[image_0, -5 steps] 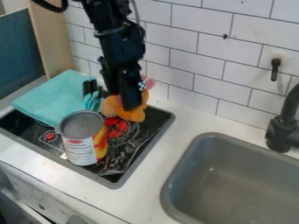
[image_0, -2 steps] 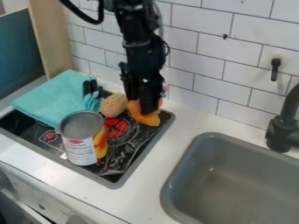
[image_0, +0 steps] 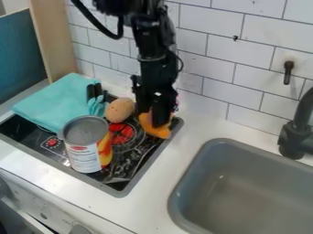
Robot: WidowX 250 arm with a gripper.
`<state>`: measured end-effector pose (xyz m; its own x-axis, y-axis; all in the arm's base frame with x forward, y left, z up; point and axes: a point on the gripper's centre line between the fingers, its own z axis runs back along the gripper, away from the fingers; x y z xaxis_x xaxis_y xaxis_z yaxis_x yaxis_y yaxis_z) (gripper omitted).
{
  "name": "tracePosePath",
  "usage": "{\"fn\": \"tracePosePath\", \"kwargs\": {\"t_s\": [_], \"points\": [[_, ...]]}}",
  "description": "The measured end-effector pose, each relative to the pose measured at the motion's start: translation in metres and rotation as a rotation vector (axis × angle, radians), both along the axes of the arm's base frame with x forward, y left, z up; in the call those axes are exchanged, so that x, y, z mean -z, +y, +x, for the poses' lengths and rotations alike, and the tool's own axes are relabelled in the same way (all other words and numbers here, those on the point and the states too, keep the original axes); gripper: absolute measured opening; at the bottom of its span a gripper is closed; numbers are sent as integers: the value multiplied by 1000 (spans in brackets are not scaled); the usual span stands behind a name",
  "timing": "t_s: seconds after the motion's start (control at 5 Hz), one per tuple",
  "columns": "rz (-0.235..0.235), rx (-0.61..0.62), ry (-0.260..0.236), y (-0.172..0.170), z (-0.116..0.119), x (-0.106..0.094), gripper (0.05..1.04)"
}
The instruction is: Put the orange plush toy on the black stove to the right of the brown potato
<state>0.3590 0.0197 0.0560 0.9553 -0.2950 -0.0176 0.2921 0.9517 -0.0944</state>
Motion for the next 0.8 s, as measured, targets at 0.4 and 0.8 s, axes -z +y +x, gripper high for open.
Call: {"fn": "tracePosePath", "kwargs": {"t_s": [0.4,0.8], "points": [[38,-32,22,7,2,5,531],[20,-23,49,11,-8,-4,908]]}}
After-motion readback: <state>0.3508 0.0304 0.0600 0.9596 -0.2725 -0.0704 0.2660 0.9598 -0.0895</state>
